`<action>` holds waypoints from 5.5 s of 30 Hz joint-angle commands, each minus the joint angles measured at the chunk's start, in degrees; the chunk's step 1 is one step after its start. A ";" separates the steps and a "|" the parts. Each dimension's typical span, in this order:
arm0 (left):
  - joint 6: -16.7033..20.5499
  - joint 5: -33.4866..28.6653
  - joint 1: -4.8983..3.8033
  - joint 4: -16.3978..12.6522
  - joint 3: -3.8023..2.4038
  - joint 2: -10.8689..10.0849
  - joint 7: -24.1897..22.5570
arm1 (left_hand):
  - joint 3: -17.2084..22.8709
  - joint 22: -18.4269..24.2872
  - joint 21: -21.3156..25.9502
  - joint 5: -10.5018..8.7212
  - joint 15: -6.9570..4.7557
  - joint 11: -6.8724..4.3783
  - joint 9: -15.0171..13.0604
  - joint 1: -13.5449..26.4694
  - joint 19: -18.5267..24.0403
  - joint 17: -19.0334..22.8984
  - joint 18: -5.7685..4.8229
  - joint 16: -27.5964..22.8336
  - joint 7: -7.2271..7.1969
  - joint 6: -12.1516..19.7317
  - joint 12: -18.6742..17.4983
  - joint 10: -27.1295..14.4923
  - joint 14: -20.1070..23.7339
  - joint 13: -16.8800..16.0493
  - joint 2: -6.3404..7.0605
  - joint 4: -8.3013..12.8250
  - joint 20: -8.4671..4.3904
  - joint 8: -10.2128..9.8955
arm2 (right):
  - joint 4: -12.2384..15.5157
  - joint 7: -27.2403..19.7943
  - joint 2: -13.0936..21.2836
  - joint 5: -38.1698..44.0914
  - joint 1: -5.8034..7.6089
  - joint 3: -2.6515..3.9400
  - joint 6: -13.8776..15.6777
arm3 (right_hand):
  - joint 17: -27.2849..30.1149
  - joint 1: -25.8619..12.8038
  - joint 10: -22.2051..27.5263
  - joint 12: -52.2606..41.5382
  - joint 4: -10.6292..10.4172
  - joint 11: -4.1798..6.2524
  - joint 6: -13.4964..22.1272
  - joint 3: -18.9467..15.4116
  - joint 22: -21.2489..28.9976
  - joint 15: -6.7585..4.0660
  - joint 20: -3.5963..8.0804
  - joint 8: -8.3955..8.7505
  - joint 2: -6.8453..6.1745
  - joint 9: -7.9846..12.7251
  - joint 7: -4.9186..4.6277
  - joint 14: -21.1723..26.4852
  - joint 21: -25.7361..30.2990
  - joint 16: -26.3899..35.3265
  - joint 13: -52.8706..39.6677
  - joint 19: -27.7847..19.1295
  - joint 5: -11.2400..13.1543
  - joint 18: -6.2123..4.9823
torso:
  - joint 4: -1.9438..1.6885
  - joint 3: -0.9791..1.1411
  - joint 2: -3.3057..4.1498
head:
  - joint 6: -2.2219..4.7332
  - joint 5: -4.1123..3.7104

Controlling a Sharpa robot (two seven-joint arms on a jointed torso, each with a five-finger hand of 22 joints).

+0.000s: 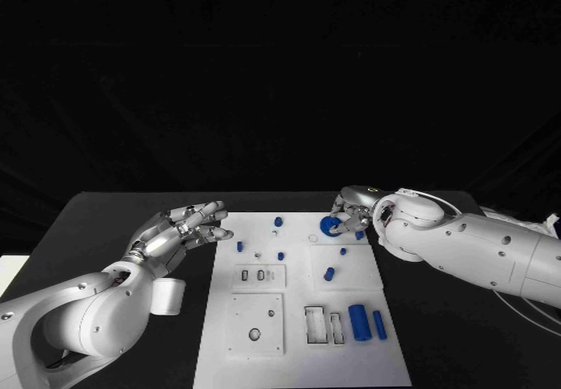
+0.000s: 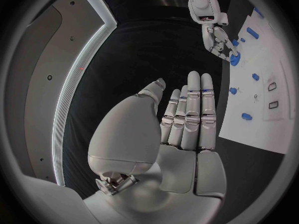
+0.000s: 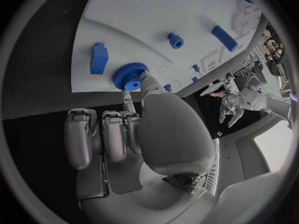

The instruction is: Assemble the parts on the task board

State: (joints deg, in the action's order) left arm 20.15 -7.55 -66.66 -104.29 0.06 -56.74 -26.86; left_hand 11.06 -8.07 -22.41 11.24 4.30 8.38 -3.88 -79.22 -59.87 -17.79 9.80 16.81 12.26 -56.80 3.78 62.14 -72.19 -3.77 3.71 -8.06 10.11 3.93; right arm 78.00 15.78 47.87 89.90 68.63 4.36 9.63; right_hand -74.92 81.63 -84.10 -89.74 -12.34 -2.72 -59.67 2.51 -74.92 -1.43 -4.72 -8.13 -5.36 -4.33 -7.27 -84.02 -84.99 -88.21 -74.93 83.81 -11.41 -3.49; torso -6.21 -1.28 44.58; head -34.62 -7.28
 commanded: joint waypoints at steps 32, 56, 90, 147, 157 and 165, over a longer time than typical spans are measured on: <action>-1.19 -0.10 -0.05 -0.04 -0.04 0.27 -0.27 | 0.05 0.13 0.35 -0.18 -0.05 0.10 0.04 -0.44 0.43 -0.20 0.56 -0.44 -0.06 0.31 -0.11 -0.39 0.65 0.01 -0.02 0.49 0.16 -0.23 | 7.49 1.40 -5.08 10.91 -0.43 -0.17 12.34 | -12.35 0.67 -5.90 -0.26 4.66 1.84 -4.80 8.97 -7.14 -1.58 1.56 -0.61 2.46 -0.68 1.74 -5.41 -1.85 -0.79 -15.07 2.42 0.43 1.75 | -0.08 -0.10 0.01 | 0.01 1.29; -1.37 -0.10 -0.06 0.02 -0.04 0.62 -0.15 | 0.05 0.13 0.35 -0.18 -0.05 0.10 0.04 -0.44 0.43 -0.20 0.56 -0.44 -0.06 0.31 -0.11 -0.39 0.65 0.01 -0.02 0.49 0.16 -0.23 | 1.90 0.67 -12.51 13.37 -2.42 -1.59 6.64 | -11.75 -1.12 -5.90 -0.26 5.21 1.66 -4.68 10.04 -7.26 -1.45 1.49 0.08 1.54 -0.57 1.53 -5.29 -1.89 -0.55 -15.07 2.45 1.56 1.78 | 0.04 0.07 0.06 | -0.47 1.97; -0.92 -0.10 -0.06 -0.12 -0.04 0.33 0.11 | 0.33 0.16 0.30 -0.15 -0.09 0.11 0.04 -0.99 0.51 -0.46 0.61 -0.60 -0.05 0.52 -0.11 -0.63 0.75 0.02 -0.04 1.10 0.15 -0.24 | 0.23 1.20 -12.35 10.36 -2.35 -1.61 5.41 | -12.20 -21.48 -5.05 1.29 -4.35 -1.19 3.54 -5.51 -7.93 1.13 -1.04 4.17 3.68 0.33 -1.48 -5.37 -2.17 -0.71 -13.94 2.67 -1.78 1.89 | 0.10 0.09 0.07 | -0.25 1.53; -1.57 -0.11 -0.03 2.78 -0.02 0.99 0.01 | 0.36 0.16 0.28 -0.17 -0.08 0.12 0.03 -0.96 0.52 -0.53 0.60 -0.63 -0.04 0.51 -0.08 -0.61 0.74 0.01 -0.10 1.12 0.16 -0.21 | -1.40 -22.66 9.26 -20.10 -4.06 -0.47 4.99 | -11.03 0.27 -4.52 2.38 9.30 -0.90 2.38 -3.34 -7.52 0.80 -0.66 4.43 2.45 0.49 -1.36 -5.11 -1.88 -0.14 -13.35 2.42 -1.17 1.80 | 1.79 1.11 -0.11 | 0.32 0.92; -1.59 -0.11 -0.03 2.81 -0.02 1.01 0.01 | 0.36 0.16 0.28 -0.17 -0.08 0.12 0.03 -0.96 0.52 -0.53 0.60 -0.63 -0.04 0.51 -0.08 -0.61 0.74 0.01 -0.10 1.12 0.16 -0.21 | -2.49 -22.60 8.58 -19.94 -4.35 -0.47 5.06 | -11.31 -0.12 -4.65 2.16 9.35 -0.81 1.77 -2.95 -7.66 0.77 -0.66 4.18 3.31 0.38 -1.25 -5.17 -1.94 -0.25 -13.50 2.50 -0.92 1.83 | 1.84 1.08 -0.19 | 0.11 1.05; -1.65 -0.11 -0.03 2.76 -0.02 1.04 0.06 | 0.36 0.16 0.28 -0.17 -0.08 0.12 0.03 -0.96 0.52 -0.53 0.60 -0.63 -0.04 0.51 -0.08 -0.61 0.74 0.01 -0.10 1.12 0.16 -0.21 | -3.55 -22.76 7.42 -20.09 -4.51 -0.47 4.37 | -11.51 -0.03 -4.99 1.53 9.95 -0.35 -0.35 -1.03 -7.87 0.40 -0.39 3.74 5.46 0.22 -0.70 -5.22 -2.03 -0.33 -13.92 2.62 1.73 1.87 | 1.84 1.11 -0.18 | -0.05 1.05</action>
State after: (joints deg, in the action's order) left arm 19.73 -7.60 -66.64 -101.43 0.07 -55.81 -26.51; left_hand 11.35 -7.99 -22.41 11.24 4.30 8.58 -3.88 -79.84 -59.67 -18.22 9.80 16.36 12.26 -56.80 3.78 61.94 -71.78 -3.77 3.70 -7.29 10.32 3.93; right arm 74.64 -6.36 55.53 69.23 64.23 3.88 15.36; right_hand -74.92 81.67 -83.94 -87.84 -2.31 -3.58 -59.65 1.17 -74.90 -0.57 -5.42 -4.20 -0.50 -4.04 -7.91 -83.91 -87.21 -88.44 -74.98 83.92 -9.86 -2.61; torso -4.36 -0.19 44.38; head -34.61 -6.18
